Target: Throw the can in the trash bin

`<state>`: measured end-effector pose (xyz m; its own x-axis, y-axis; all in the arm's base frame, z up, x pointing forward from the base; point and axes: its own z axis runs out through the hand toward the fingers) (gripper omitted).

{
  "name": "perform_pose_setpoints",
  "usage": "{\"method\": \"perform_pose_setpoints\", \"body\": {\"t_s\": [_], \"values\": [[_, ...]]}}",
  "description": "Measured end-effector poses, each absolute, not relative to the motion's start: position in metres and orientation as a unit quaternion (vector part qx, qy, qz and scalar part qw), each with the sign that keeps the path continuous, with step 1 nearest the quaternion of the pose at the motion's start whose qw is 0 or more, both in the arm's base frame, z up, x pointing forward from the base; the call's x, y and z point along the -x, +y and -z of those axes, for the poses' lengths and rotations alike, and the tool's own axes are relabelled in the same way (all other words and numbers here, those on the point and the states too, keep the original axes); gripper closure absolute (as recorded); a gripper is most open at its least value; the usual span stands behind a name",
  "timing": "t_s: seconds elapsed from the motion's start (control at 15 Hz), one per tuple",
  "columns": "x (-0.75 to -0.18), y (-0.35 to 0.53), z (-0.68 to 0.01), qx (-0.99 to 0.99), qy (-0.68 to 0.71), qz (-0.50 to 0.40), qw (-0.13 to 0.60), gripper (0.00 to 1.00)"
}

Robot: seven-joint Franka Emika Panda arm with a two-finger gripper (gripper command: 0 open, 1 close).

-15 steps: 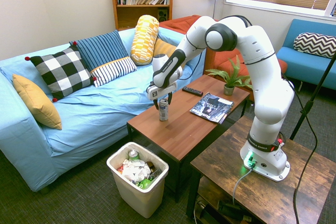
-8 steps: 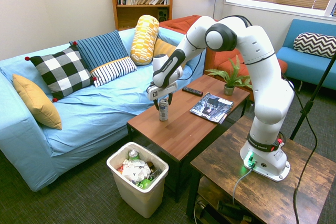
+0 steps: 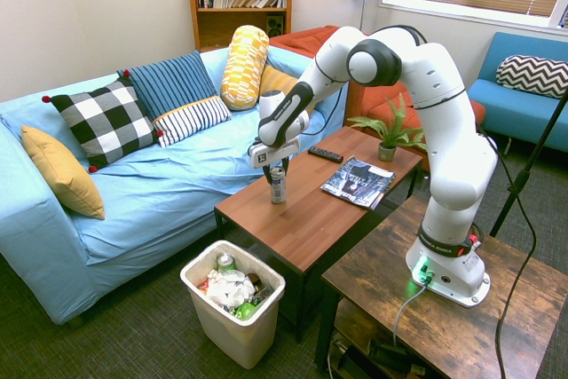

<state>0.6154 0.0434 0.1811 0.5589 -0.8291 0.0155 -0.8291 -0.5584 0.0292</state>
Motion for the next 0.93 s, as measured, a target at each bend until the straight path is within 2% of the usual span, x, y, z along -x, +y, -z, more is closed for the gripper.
{"method": "perform_pose_setpoints", "body": {"t_s": [0.2, 0.4, 0.67, 0.93], "values": [[-0.617, 0.045, -0.198, -0.883, -0.469, -0.005, 0.012, 1.00], [-0.614, 0.079, -0.244, -0.894, -0.448, -0.025, 0.009, 1.00], [-0.590, 0.180, -0.304, -0.910, -0.407, -0.068, 0.030, 1.00], [-0.551, 0.292, -0.320, -0.926, -0.363, -0.095, 0.042, 1.00]]}}
